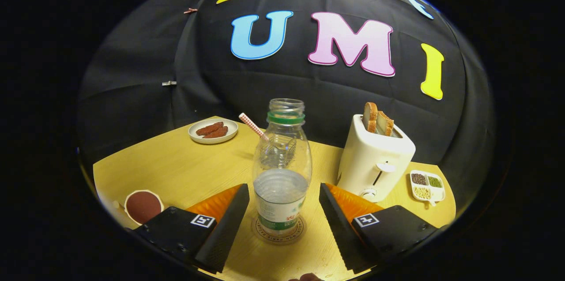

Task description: Take the bottle from table, then pour the juice into the cup, finally place the bottle on the coaster

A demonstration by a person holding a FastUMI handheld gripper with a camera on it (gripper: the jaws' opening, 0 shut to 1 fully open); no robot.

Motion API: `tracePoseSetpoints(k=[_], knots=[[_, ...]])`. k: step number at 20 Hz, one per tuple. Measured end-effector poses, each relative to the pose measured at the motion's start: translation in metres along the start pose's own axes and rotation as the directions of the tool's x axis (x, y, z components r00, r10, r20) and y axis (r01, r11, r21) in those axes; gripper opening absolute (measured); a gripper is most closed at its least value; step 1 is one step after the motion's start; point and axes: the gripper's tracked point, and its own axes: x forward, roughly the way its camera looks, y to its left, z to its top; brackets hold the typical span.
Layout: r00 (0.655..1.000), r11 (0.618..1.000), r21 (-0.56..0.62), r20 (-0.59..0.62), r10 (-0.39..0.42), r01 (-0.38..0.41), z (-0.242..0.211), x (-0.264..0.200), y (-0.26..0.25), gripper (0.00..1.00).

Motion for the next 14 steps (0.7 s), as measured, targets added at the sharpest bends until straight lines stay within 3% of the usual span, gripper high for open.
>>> tracePoseSetpoints(k=[7, 14], knots=[[0.995, 0.996, -0.025, 0.055, -0.088, 0.089, 0.049, -0.06, -0.014, 0.98], [0.965, 0.974, 0.021, 0.138, -0.225, 0.224, 0.128, -0.157, -0.047, 0.98]])
